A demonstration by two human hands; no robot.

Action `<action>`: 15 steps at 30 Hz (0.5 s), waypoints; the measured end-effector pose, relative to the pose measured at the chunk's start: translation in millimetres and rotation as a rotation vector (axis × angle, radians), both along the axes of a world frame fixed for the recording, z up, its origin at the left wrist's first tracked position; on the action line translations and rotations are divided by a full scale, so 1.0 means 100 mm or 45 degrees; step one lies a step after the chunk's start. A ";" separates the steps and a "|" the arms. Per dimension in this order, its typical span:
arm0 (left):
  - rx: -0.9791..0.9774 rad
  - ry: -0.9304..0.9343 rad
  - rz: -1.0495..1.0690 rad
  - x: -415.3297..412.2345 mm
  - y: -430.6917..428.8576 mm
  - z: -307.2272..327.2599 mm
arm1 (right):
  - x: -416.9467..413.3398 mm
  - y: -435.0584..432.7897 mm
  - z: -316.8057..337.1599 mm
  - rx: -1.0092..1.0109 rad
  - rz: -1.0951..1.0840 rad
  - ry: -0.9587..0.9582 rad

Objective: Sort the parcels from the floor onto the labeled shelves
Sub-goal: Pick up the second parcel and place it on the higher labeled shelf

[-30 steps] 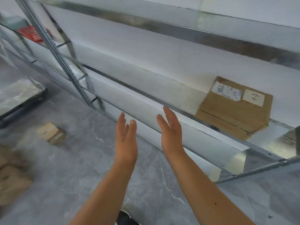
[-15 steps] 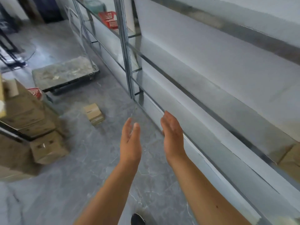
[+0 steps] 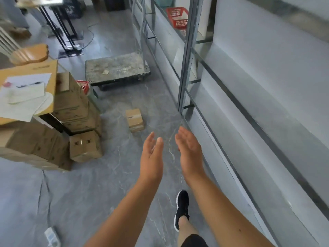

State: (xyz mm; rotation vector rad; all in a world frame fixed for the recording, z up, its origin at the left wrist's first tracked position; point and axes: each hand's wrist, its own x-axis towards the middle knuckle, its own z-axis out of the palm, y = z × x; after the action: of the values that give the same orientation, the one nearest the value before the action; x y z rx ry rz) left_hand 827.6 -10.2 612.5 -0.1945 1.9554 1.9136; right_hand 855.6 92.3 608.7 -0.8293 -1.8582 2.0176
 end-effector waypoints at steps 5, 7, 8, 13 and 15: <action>-0.086 -0.001 0.102 -0.68 0.38 0.00 | -0.75 0.40 -0.13 -0.099 0.089 0.012; -0.102 -0.042 0.142 -0.95 0.58 0.04 | -1.03 0.60 -0.16 -0.127 0.125 -0.002; -0.106 -0.047 0.166 -1.07 0.65 0.06 | -1.16 0.68 -0.16 -0.127 0.139 -0.002; -0.108 -0.079 0.251 -1.60 0.91 0.05 | -1.83 1.04 -0.14 -0.139 0.192 -0.026; -0.110 -0.099 0.265 -1.77 0.93 0.02 | -2.05 1.09 -0.13 -0.160 0.228 -0.035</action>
State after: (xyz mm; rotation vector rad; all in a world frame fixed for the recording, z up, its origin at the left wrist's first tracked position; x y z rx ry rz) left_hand 650.6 83.3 614.9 -0.5071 2.0350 1.9161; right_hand 650.6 201.3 595.3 -0.7498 -1.8976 2.2625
